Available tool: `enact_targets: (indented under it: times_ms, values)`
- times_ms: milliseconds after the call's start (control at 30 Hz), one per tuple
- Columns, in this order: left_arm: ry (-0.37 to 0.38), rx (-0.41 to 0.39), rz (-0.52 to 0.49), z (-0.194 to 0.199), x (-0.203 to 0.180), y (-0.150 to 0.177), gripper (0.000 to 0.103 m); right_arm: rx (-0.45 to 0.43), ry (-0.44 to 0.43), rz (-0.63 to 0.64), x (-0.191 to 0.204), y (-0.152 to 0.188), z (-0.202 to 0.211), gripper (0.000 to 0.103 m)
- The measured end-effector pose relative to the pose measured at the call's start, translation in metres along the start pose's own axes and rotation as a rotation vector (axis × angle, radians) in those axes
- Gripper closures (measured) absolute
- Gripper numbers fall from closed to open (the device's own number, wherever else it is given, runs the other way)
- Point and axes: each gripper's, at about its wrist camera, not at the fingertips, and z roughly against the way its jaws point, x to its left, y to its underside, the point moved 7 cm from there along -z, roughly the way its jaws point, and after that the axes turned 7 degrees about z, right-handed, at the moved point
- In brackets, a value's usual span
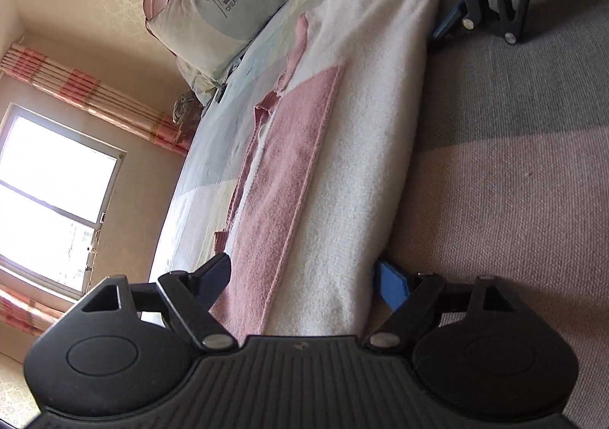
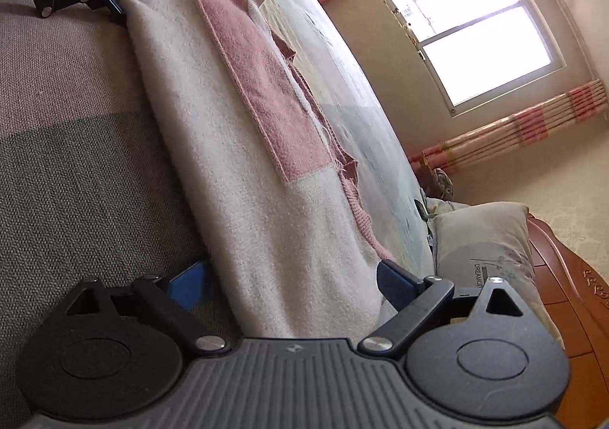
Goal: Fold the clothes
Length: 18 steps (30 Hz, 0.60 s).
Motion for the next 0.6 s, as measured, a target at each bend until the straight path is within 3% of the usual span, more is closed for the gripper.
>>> enact_targets:
  times_ms: [233, 367, 500, 600]
  values:
    - [-0.008, -0.015, -0.002, -0.016, 0.005, -0.009, 0.02, -0.064, 0.003, 0.006, -0.004, -0.032, -0.019, 0.006]
    - [-0.052, 0.02, -0.05, -0.021, 0.016, 0.013, 0.018, -0.043, 0.007, -0.014, -0.013, -0.016, -0.024, 0.005]
    - [-0.085, 0.073, -0.031, -0.029, 0.033, 0.035, 0.017, 0.034, 0.036, -0.034, -0.027, 0.017, -0.036, 0.003]
    - [-0.121, 0.069, -0.082, -0.035, 0.032, 0.03, 0.017, 0.071, 0.054, -0.05, -0.033, 0.034, -0.041, 0.003]
